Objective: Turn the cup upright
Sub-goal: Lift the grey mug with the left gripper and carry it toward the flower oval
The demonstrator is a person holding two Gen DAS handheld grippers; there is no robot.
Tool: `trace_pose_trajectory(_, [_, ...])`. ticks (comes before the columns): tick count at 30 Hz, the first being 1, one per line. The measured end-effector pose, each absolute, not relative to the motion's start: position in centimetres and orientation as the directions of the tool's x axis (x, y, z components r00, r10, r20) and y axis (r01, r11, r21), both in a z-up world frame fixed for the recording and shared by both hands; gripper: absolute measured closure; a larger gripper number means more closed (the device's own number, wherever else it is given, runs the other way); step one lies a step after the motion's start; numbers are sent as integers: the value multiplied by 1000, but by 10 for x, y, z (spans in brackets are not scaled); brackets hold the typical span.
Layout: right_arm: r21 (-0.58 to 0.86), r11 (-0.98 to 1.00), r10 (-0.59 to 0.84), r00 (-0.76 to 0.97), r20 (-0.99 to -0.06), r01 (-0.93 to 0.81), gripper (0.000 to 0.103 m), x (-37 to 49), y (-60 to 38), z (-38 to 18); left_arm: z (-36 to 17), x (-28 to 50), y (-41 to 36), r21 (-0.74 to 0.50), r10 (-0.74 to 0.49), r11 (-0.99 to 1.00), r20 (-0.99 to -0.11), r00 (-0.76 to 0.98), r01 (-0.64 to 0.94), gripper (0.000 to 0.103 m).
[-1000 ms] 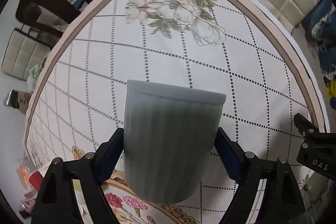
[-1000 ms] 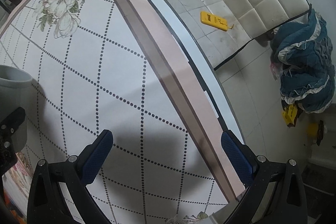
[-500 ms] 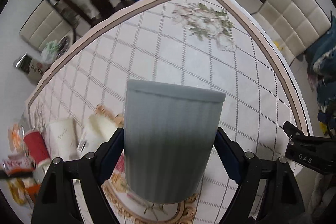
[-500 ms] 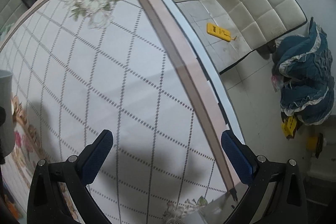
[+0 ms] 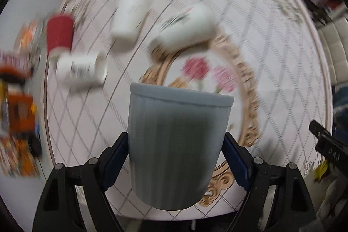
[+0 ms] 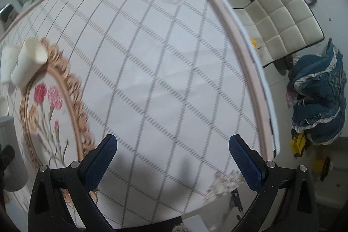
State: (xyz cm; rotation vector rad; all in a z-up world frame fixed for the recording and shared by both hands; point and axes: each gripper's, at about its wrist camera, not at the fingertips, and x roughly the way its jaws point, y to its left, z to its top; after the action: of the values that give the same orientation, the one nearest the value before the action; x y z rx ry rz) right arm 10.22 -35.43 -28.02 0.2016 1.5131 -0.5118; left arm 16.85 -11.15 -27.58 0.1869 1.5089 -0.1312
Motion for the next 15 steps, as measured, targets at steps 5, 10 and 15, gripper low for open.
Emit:
trace_pose_trajectory(5, [-222,887,-228,-34,-973,405,0,96,-325,-296,-309,158,-77,-2,-1,999,-999,-32,44,20])
trace_pose_trajectory(10, [-246,884,-243,-59,-968,397,0,87,-315,-307,-334,153,-70,3,4,1000,-997,-71,12,20])
trace_pose_trajectory(15, [-255,877,-247,-75,-966,407,0,83,-325,-310,-346,146,-70,31,33,999,-998,-59,33,20])
